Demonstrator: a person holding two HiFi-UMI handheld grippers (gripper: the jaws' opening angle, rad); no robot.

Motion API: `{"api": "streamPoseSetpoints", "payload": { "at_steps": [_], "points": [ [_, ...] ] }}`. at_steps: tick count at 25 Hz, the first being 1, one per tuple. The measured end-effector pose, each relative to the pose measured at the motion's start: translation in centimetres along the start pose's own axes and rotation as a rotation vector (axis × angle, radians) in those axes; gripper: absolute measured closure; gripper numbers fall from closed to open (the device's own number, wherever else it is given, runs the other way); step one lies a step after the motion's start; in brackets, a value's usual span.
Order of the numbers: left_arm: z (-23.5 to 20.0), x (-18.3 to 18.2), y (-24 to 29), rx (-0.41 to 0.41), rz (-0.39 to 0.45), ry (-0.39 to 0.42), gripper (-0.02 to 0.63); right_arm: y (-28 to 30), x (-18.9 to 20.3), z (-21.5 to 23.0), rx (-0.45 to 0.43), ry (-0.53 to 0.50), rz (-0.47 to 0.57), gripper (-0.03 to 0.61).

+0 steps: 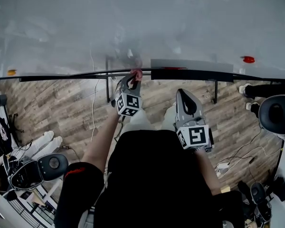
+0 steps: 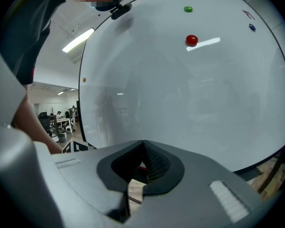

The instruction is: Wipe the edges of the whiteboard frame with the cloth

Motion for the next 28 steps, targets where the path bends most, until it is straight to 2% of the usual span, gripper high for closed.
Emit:
{"api": "streamPoseSetpoints", "payload": {
  "at_steps": [28],
  "points": [
    [3.6, -3.1, 2.0, 0.047, -0.013, 0.057, 0.569, -1.2, 0.4, 4.5, 0.031, -0.003, -0.002, 0.577]
  ]
}}
Point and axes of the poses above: the fingertips, and each gripper's own axes: y forward along the fingers, z to its right, x out of its underside, the point moved 6 cm from there along -y, backward along the fingers
